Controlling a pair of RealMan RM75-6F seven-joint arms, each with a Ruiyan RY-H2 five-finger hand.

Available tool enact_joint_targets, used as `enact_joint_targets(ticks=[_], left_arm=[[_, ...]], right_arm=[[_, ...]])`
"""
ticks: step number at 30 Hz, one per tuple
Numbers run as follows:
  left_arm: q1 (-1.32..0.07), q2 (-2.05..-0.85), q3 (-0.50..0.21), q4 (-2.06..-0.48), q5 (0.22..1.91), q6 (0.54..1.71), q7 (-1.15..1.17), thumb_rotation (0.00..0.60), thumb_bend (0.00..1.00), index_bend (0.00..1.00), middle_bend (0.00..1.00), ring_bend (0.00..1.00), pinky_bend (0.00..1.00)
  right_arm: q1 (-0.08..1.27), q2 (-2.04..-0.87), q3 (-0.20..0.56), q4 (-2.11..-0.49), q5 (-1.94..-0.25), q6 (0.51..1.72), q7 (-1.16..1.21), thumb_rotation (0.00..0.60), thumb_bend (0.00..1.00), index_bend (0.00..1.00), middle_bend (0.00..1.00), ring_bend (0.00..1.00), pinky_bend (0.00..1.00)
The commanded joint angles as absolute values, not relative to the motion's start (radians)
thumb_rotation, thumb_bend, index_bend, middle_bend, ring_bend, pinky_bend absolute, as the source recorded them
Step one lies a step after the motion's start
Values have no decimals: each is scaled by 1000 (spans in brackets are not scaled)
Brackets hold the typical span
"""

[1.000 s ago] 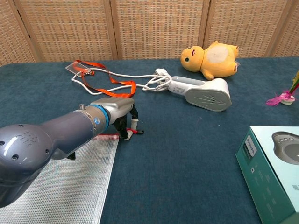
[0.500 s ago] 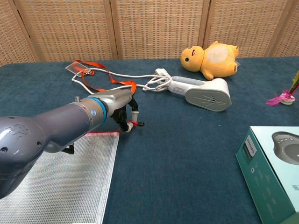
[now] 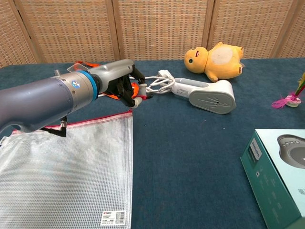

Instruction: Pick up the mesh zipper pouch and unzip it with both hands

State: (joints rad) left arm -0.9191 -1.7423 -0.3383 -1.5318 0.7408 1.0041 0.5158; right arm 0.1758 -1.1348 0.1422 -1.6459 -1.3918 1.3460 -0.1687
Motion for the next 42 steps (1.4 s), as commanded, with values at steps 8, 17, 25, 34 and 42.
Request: enact_joint_targets(ticks=[8, 17, 25, 34, 42], left_arm=[[-924, -1698, -360, -1586, 807, 1017, 461, 600, 573, 930, 1000, 993, 1000], [-943, -1698, -378, -1595, 826, 1028, 427, 600, 573, 932, 1000, 994, 1000], [-960, -1728, -402, -1591, 900, 1077, 379, 600, 573, 933, 1000, 994, 1000], [-972, -1747, -415, -1589, 893, 1107, 381, 600, 572, 934, 1000, 994, 1000], [-978, -1766, -413, -1581, 904, 1119, 367, 600, 571, 934, 1000, 994, 1000]], right_arm=[[425, -1059, 244, -1776, -1213, 955, -108, 600, 0, 126, 671, 693, 870], [638, -1083, 325, -1815, -819, 617, 50, 600, 9, 214, 801, 862, 1000], [787, -1145, 357, -1814, -591, 526, 159, 600, 46, 282, 821, 878, 1000], [910, -1207, 339, -1810, -449, 582, 181, 600, 100, 328, 821, 878, 1000], [994, -1285, 311, -1800, -329, 704, 144, 600, 140, 361, 821, 879, 1000]])
